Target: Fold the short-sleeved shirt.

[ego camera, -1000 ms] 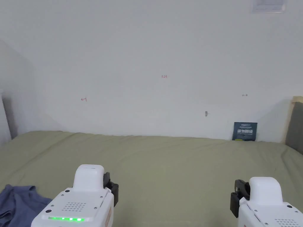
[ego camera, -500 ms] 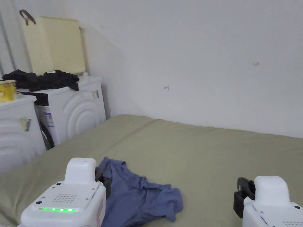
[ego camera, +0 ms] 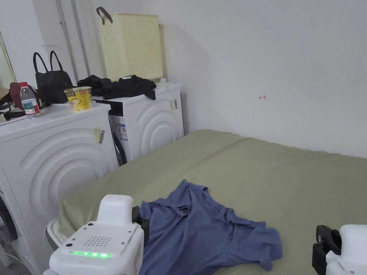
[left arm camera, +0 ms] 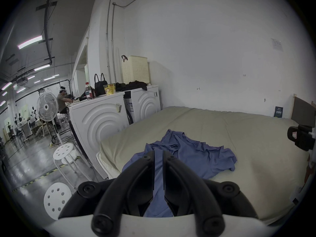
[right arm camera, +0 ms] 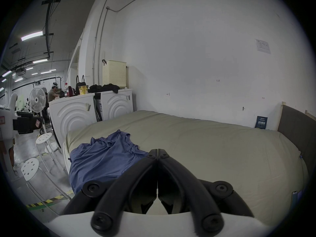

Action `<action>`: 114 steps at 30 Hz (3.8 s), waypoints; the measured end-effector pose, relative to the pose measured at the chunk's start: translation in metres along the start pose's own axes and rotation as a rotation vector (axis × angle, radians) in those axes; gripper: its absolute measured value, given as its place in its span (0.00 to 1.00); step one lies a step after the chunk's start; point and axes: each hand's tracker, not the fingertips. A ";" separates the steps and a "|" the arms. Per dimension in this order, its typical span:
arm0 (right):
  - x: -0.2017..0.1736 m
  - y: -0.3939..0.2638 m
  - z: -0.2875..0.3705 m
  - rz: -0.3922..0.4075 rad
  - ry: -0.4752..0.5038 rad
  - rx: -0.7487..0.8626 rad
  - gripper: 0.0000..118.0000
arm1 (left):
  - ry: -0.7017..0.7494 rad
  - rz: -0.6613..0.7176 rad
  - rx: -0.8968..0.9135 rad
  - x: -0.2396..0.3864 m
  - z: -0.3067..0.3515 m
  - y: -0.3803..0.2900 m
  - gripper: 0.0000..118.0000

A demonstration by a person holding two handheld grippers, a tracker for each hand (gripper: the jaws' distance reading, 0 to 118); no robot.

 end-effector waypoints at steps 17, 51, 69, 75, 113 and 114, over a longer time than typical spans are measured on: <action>0.015 -0.020 -0.026 -0.010 -0.017 -0.076 0.01 | -0.108 -0.023 -0.241 0.023 -0.124 -0.026 0.07; 0.063 -0.085 -0.007 -0.005 -0.051 -0.297 0.01 | -0.217 -0.050 -0.770 0.074 -0.311 -0.069 0.00; 0.167 -0.080 0.142 -0.192 -0.384 -0.211 0.01 | -0.739 -0.271 -0.521 0.389 -0.148 0.040 0.00; 0.192 -0.084 0.175 -0.220 -0.476 -0.204 0.01 | -1.014 -0.308 -0.492 0.498 -0.082 0.050 0.00; 0.189 -0.083 0.173 -0.242 -0.443 -0.189 0.01 | -0.681 -0.150 -0.146 0.267 0.017 0.004 0.00; 0.186 -0.082 0.174 -0.237 -0.441 -0.183 0.01 | -0.660 -0.135 -0.127 0.251 0.024 0.002 0.00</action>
